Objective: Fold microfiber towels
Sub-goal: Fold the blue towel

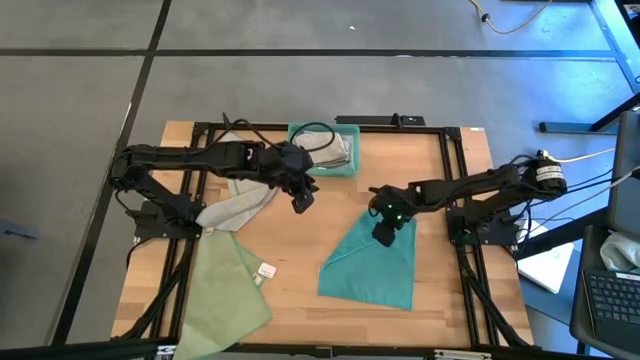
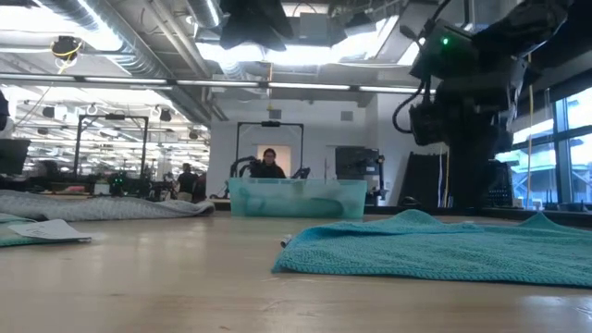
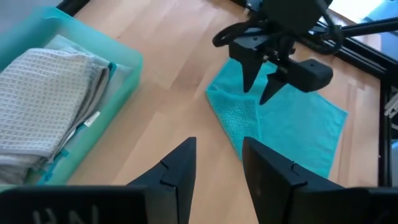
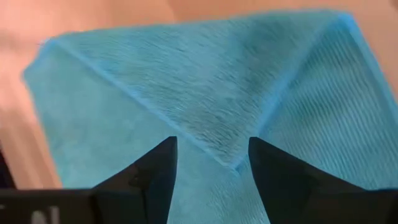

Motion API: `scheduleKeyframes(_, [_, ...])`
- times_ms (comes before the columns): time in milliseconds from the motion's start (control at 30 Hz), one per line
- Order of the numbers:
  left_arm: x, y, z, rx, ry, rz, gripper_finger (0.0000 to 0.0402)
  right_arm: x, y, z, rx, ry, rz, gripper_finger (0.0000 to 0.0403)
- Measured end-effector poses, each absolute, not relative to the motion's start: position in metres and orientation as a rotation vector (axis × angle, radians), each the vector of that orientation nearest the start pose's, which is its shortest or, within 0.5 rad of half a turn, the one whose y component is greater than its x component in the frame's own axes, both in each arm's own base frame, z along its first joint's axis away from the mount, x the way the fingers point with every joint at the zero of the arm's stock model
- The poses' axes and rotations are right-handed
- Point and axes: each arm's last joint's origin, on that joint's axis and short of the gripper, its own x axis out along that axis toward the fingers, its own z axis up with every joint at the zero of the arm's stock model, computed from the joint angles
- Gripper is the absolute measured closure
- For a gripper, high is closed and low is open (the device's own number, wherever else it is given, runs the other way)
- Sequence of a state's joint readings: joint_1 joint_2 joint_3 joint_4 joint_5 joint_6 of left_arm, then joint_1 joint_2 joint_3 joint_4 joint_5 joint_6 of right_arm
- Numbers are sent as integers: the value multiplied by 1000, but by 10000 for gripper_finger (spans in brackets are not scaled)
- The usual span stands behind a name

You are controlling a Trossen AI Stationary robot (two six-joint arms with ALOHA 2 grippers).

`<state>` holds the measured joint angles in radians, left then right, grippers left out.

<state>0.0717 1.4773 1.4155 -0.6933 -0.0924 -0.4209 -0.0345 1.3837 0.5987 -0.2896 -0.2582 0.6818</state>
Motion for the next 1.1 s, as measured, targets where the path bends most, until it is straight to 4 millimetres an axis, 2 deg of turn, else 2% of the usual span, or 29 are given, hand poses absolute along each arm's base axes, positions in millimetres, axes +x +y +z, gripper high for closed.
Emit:
scheduleKeyframes(167, [313, 28, 345, -386, 714, 313, 280, 234, 0, 132, 948, 1184, -286, 215])
scheduleKeyframes(400, [312, 28, 345, -353, 722, 297, 280, 244, 1, 126, 1112, 1159, -287, 226])
scheduleKeyframes(767, [312, 30, 345, -339, 724, 297, 280, 249, 2, 130, 1156, 1143, -274, 255])
scheduleKeyframes(1100, [312, 30, 344, -323, 727, 291, 280, 258, 1, 140, 1152, 1109, -247, 310])
